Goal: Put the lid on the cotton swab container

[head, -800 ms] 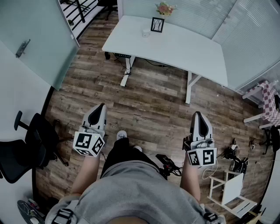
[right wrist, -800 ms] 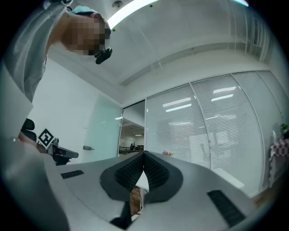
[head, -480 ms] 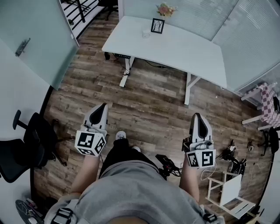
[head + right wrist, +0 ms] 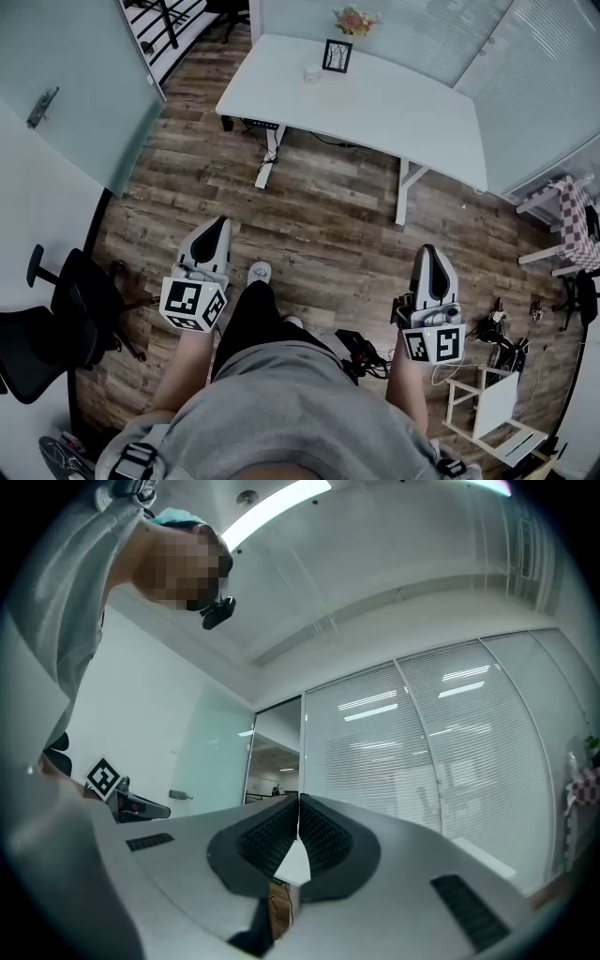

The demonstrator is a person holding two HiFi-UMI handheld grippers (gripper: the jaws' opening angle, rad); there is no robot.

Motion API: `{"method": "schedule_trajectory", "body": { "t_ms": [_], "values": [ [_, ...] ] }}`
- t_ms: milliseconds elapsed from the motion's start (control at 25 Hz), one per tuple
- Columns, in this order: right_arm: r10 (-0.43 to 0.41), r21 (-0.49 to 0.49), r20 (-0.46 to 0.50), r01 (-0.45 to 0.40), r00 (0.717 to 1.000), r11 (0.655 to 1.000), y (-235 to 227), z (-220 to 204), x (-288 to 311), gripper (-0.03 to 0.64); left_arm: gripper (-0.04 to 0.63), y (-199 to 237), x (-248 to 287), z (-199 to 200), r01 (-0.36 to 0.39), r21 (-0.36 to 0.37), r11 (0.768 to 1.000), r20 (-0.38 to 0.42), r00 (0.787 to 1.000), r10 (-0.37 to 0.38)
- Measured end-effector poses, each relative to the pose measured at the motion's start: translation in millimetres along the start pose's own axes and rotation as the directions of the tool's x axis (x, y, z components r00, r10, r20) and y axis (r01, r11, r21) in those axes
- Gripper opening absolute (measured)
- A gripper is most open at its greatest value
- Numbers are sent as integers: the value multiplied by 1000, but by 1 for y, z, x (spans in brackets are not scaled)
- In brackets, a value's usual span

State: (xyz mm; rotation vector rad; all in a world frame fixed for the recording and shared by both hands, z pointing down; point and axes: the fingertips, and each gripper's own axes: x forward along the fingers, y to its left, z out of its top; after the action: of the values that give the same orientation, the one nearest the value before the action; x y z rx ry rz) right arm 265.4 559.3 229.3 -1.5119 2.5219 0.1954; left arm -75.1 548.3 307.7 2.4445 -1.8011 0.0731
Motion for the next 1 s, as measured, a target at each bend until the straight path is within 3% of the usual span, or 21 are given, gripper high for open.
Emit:
{"method": "schedule_trajectory", "body": {
  "t_ms": [320,640,1000],
  "values": [
    [9,-27,20,-9,1000,1000,12,-10,63,26,6,53,52,7,42,6,999,6,999,-42],
    [-77,-85,50,81,996,993,19,-9,141,26,6,135,119,31,96,31,995,22,995,-96],
    [-160,-100,13,160,987,982,29,-27,198,26,6,189,181,45,174,35,984,36,984,-175]
  ]
}}
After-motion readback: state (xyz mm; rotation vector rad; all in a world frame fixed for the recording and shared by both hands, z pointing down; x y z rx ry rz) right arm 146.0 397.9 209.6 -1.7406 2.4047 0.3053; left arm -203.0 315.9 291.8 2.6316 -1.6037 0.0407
